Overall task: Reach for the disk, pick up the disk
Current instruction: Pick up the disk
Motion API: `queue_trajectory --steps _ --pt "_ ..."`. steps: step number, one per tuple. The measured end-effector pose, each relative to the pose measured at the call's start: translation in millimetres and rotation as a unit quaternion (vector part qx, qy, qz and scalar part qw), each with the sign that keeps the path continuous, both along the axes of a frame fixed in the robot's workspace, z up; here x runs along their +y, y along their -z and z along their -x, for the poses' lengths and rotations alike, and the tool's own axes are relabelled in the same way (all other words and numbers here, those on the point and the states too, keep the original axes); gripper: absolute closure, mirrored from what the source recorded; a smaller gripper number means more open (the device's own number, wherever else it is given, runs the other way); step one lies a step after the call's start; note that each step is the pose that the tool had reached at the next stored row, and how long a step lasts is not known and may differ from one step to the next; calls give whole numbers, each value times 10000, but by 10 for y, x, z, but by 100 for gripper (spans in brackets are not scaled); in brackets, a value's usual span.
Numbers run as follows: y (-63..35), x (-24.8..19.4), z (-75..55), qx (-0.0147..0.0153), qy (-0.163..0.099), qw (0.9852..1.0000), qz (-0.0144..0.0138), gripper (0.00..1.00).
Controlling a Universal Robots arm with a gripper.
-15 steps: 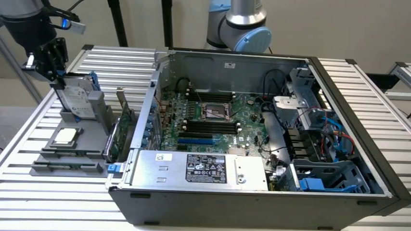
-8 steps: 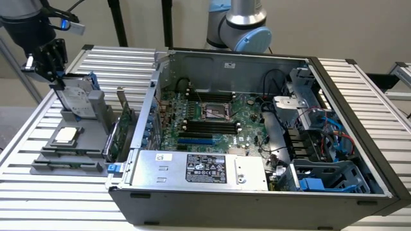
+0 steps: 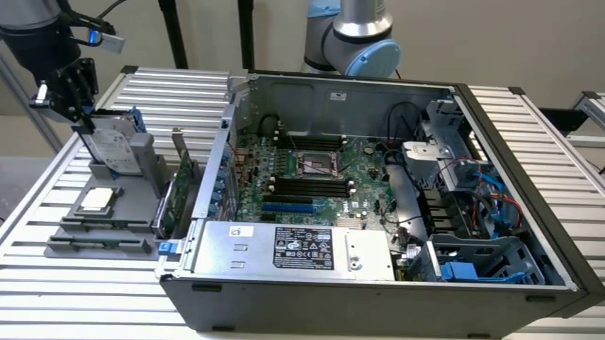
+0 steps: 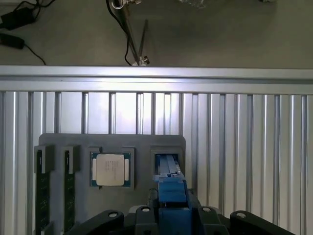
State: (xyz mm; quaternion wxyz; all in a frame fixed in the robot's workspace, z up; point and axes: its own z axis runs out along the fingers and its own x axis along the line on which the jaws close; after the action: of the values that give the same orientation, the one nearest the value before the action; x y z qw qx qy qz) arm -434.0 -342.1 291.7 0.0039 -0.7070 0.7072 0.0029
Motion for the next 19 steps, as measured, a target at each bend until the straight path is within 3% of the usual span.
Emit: queue_trajectory --steps 19 --pt "-35 -17 0 -1 0 10000 0 67"
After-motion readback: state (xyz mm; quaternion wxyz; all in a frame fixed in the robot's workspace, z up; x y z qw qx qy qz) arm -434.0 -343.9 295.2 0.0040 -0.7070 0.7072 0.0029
